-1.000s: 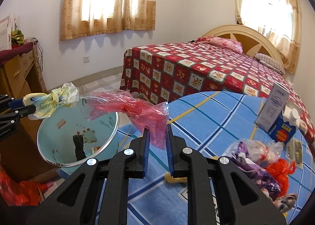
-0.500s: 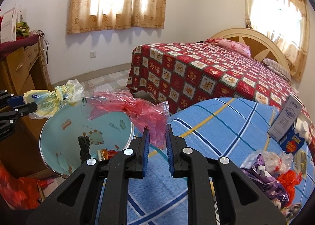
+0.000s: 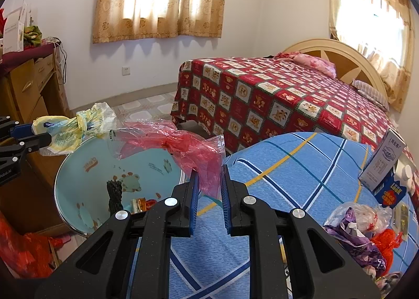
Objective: Collect trash
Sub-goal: 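Carry the pale yellow and pink bags over the blue bin with both grippers, then open both grippers to drop the bags into the bin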
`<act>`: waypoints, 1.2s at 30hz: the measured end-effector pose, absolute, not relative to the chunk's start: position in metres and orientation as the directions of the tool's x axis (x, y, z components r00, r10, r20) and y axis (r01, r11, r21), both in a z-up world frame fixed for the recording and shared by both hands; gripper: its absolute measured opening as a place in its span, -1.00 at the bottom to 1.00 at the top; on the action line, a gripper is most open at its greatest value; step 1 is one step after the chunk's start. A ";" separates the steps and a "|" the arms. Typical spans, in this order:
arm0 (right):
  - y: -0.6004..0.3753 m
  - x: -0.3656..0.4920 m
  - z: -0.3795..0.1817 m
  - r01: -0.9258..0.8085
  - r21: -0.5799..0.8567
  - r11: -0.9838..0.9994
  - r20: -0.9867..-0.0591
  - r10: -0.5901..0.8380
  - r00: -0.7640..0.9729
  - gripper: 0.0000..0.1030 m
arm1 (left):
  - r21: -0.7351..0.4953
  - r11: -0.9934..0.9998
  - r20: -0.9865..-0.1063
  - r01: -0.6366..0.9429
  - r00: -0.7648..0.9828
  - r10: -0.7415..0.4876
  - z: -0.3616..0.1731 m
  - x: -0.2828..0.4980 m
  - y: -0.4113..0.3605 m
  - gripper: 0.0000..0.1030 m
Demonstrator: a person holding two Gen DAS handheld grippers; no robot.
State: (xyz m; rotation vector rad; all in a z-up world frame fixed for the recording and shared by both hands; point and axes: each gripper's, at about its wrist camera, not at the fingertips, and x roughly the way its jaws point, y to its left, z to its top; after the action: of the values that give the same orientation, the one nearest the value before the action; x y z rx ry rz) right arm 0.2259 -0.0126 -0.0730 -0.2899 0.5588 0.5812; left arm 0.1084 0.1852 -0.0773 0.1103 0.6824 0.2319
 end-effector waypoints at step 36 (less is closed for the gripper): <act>0.005 0.213 -0.070 -0.645 -0.077 0.761 -0.563 0.500 0.658 0.07 | 0.164 0.975 -0.602 -0.151 0.768 0.220 -0.076 0.106 0.170 0.23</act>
State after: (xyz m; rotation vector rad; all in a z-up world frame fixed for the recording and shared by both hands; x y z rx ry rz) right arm 0.2127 0.0052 -0.0697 -0.2821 0.5476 0.6581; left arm 0.1061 0.1696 -0.0756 0.1085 0.6659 0.2019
